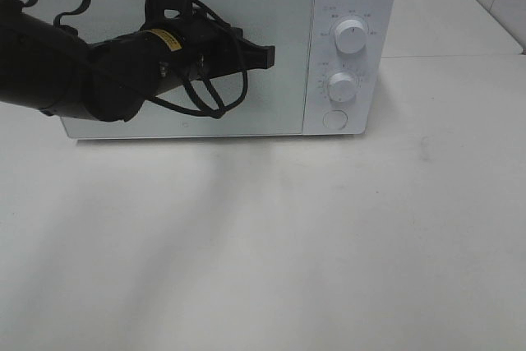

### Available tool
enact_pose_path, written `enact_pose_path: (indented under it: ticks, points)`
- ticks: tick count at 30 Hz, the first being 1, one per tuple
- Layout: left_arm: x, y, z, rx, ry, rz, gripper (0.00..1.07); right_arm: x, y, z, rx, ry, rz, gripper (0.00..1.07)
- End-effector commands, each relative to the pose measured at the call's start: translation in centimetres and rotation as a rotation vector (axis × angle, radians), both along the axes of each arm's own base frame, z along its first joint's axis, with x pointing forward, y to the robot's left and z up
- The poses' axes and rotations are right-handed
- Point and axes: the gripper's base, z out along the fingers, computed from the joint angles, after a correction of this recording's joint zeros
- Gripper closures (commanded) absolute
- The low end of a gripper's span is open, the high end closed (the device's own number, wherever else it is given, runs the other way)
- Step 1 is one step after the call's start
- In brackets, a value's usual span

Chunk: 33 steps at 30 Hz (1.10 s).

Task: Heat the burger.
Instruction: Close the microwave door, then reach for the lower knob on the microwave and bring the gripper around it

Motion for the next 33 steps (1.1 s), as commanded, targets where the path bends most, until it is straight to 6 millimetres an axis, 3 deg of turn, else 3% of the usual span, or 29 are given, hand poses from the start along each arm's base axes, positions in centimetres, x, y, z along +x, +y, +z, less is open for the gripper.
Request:
enact_pose_path:
  ticks: [1, 4, 5, 8, 9, 10, 11, 12, 13, 14, 15, 23, 27, 31, 33]
  points:
    - [0.3, 0.3, 1.0, -0.030, 0.024, 0.027, 1.07, -0.4, 0.0, -0.1, 0.003, -0.025, -0.009, 0.32]
    - [-0.7, 0.0, 1.3, 0.000, 0.103, -0.013, 1.06, -0.4, 0.0, -0.1, 0.003, -0.025, -0.009, 0.32]
    - [-1.4, -0.2, 1.4, 0.023, 0.154, -0.041, 1.00, -0.4, 0.0, -0.1, 0.003, -0.025, -0.009, 0.32]
    - [-1.7, -0.1, 1.5, 0.033, 0.182, -0.052, 0.94, -0.4, 0.0, -0.1, 0.003, -0.025, -0.009, 0.32]
    - [-2.5, -0.3, 1.8, 0.058, 0.243, -0.084, 0.75, -0.4, 0.0, -0.1, 0.003, -0.025, -0.009, 0.32]
    - [-3.4, -0.4, 2.0, 0.085, 0.305, -0.116, 0.50, -0.4, 0.0, -0.1, 0.003, -0.025, -0.009, 0.32]
    - [-3.4, -0.4, 2.0, 0.085, 0.305, -0.116, 0.50, -0.4, 0.0, -0.1, 0.003, -0.025, -0.009, 0.32]
    - [-3.8, -0.3, 2.1, 0.100, 0.337, -0.130, 0.35, -0.4, 0.0, -0.1, 0.003, -0.025, -0.009, 0.32]
    - [-3.8, -0.3, 2.1, 0.100, 0.337, -0.130, 0.35, -0.4, 0.0, -0.1, 0.003, -0.025, -0.009, 0.32]
    - [-4.5, -0.1, 2.2, 0.129, 0.404, -0.155, 0.11, -0.4, 0.0, -0.1, 0.003, -0.025, -0.009, 0.32]
    - [-4.9, 0.0, 2.3, 0.144, 0.441, -0.167, 0.04, -0.4, 0.0, -0.1, 0.003, -0.025, -0.009, 0.32]
    - [-7.8, 1.1, 2.7, 0.286, 0.684, -0.266, 0.06, -0.4, 0.0, -0.1, 0.003, -0.025, -0.009, 0.32]
    - [-9.3, 2.7, 3.4, 0.395, 0.813, -0.310, 0.06, -0.4, 0.0, -0.1, 0.003, -0.025, -0.009, 0.32]
    - [-9.7, 3.8, 3.8, 0.428, 0.880, -0.305, 0.06, -0.4, 0.0, -0.1, 0.003, -0.025, -0.009, 0.32]
    - [-9.5, 5.3, 4.5, 0.426, 0.922, -0.278, 0.06, -0.4, 0.0, -0.1, 0.003, -0.025, -0.009, 0.32]
